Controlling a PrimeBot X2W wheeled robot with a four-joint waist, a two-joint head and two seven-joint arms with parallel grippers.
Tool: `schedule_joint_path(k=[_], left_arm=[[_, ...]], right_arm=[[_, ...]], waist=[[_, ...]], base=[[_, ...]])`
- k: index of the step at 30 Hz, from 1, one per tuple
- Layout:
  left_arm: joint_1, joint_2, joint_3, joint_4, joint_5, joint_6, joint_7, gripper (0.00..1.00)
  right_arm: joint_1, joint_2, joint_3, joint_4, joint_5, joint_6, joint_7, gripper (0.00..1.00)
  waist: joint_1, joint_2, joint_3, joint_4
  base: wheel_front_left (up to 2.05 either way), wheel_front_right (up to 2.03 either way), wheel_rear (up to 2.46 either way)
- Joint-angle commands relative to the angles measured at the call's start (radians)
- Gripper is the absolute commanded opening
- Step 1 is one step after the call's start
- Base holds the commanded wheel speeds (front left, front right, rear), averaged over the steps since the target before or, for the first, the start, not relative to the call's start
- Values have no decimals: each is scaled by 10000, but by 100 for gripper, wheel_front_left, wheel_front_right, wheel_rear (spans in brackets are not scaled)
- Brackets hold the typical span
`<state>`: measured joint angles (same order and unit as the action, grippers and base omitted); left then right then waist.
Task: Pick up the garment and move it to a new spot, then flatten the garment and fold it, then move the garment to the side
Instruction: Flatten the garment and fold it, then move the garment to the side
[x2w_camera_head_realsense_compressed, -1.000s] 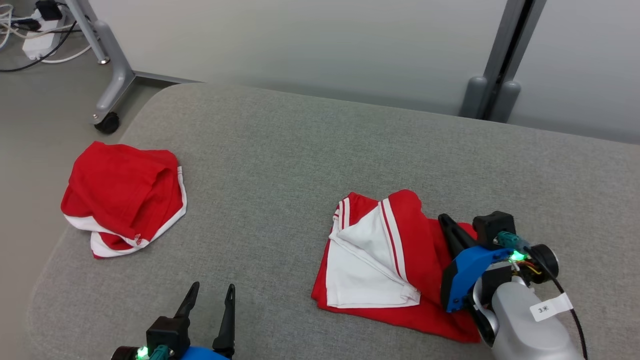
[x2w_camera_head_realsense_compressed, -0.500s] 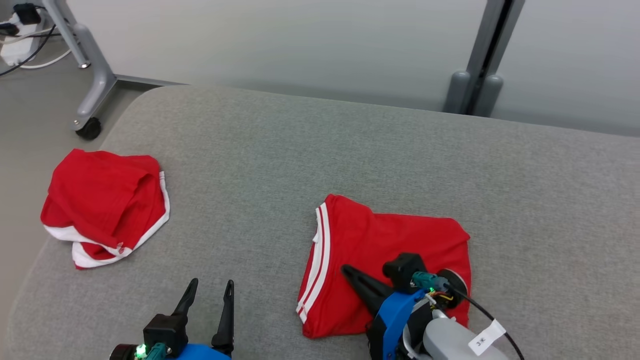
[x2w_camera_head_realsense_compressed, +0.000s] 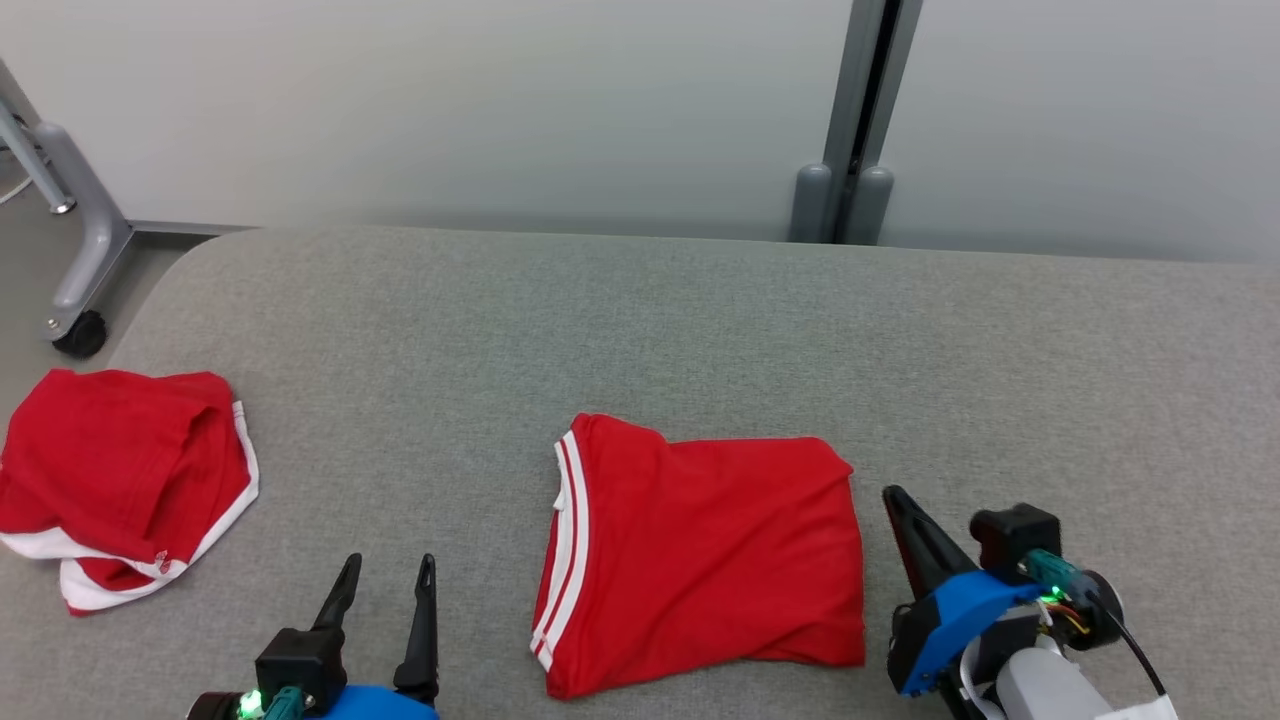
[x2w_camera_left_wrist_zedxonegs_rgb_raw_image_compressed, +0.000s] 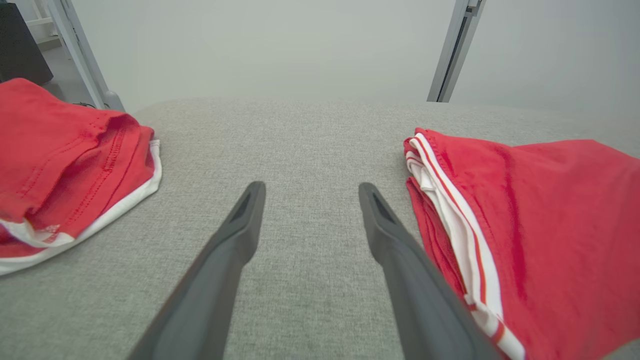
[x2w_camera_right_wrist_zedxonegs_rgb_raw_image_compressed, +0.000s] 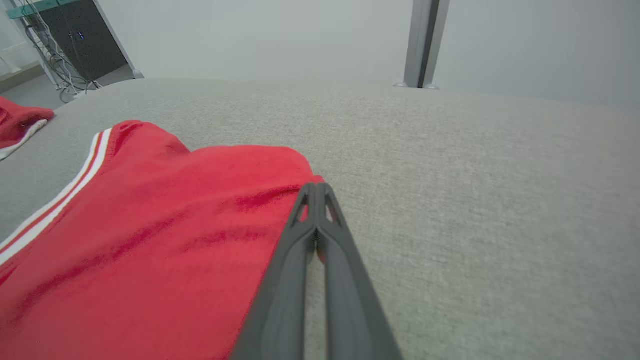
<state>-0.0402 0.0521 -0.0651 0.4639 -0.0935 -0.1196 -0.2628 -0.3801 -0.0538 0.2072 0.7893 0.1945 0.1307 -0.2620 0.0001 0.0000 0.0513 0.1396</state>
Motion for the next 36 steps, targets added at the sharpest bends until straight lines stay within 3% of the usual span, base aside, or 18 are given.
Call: schedule_joint_path(k=[1,2,3,16,26,36], left_arm=[[128,1,149,-58,84,75,-27,100],[174,-4,189,-68,113,85,-27,100],[212,-7,242,-77,130,90,-27,100],[851,-3,402,-300,198,144,-27,100],[910,-4,289,-378,215,137,-27,100],[549,-2,4,-335,188,-2,-27,100]], right_arm=[[453,16,-621,-353,-416,0,-37,18],[720,23,-838,-488,-481,0,-36,85],[964,28,-991,-632,-511,0,-37,100],[2549,25,-1494,-1726,-105,0,-35,100],[2718,24,-1454,-1826,57,0,-35,100],[1501,22,-183,-1113,937,0,-36,100]], waist=[[-1,0,-171,-279],[-1,0,-206,-356],[-1,0,-241,-431],[-1,0,-567,-1028],[-1,0,-607,-1123],[-1,0,63,-627]], base=[[0,0,0],[0,0,0],[0,0,0],[0,0,0],[0,0,0],[0,0,0]])
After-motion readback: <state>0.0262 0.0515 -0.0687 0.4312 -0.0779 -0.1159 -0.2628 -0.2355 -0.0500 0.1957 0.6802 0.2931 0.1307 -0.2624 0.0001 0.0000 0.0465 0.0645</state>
